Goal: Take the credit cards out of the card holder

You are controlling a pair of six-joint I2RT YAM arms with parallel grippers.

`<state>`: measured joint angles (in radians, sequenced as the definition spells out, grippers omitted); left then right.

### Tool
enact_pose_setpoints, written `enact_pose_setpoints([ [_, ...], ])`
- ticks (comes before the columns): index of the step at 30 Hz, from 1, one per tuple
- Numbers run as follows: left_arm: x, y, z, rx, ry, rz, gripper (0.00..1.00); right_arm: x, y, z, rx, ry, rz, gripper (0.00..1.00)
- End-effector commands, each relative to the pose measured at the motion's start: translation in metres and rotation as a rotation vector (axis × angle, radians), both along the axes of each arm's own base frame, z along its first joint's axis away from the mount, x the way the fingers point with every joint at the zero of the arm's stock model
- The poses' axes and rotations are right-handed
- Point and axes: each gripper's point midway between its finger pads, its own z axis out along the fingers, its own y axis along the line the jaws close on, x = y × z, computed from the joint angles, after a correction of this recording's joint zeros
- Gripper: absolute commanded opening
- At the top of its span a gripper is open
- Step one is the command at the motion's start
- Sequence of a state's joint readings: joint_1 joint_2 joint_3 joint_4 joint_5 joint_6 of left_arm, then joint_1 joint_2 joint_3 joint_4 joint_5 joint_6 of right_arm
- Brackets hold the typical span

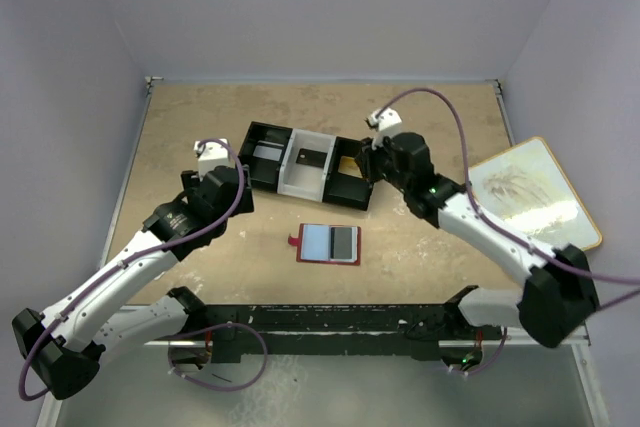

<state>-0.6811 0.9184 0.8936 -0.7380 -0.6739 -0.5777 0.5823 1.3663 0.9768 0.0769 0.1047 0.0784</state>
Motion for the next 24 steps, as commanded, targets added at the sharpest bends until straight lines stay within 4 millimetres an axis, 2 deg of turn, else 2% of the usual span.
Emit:
enact_pose_setpoints([
  [1, 0.005, -0.007, 0.004, -0.015, -0.021, -0.037, 0.79, -0.052, 0.020, 0.005, 0.408, 0.091, 0.039, 0.32],
  [3, 0.005, -0.009, 0.003, -0.017, -0.016, -0.042, 0.79, -0.065, 0.020, -0.003, 0.443, 0.133, 0.050, 0.32],
  [7, 0.005, -0.009, 0.002, -0.010, -0.010, -0.041, 0.79, -0.064, 0.013, -0.017, 0.388, 0.223, -0.019, 0.27],
  [10, 0.005, -0.013, 0.001, -0.023, -0.003, -0.064, 0.80, -0.069, 0.009, -0.028, 0.416, 0.282, -0.079, 0.23],
  [11, 0.002, -0.030, -0.002, -0.062, 0.019, -0.152, 0.81, -0.075, 0.011, -0.027, 0.447, 0.291, -0.069, 0.24],
  [13, -0.008, -0.081, -0.007, -0.196, 0.056, -0.415, 0.82, -0.090, 0.015, -0.027, 0.538, 0.326, -0.060, 0.28],
  [15, -0.020, -0.112, -0.010, -0.306, 0.106, -0.543, 0.82, -0.111, 0.030, -0.020, 0.671, 0.331, 0.043, 0.29],
  [16, -0.023, -0.121, -0.014, -0.338, 0.132, -0.571, 0.82, -0.124, 0.037, -0.025, 0.712, 0.364, 0.081, 0.31],
  [20, -0.012, -0.146, -0.026, -0.379, 0.160, -0.596, 0.82, -0.160, 0.046, -0.080, 0.698, 0.545, 0.089, 0.33],
  [23, -0.006, -0.170, -0.039, -0.326, 0.175, -0.616, 0.82, -0.190, 0.054, -0.109, 0.686, 0.651, 0.112, 0.31],
  [24, -0.007, -0.177, -0.048, -0.282, 0.186, -0.622, 0.81, -0.200, 0.058, -0.113, 0.712, 0.670, 0.118, 0.32],
])
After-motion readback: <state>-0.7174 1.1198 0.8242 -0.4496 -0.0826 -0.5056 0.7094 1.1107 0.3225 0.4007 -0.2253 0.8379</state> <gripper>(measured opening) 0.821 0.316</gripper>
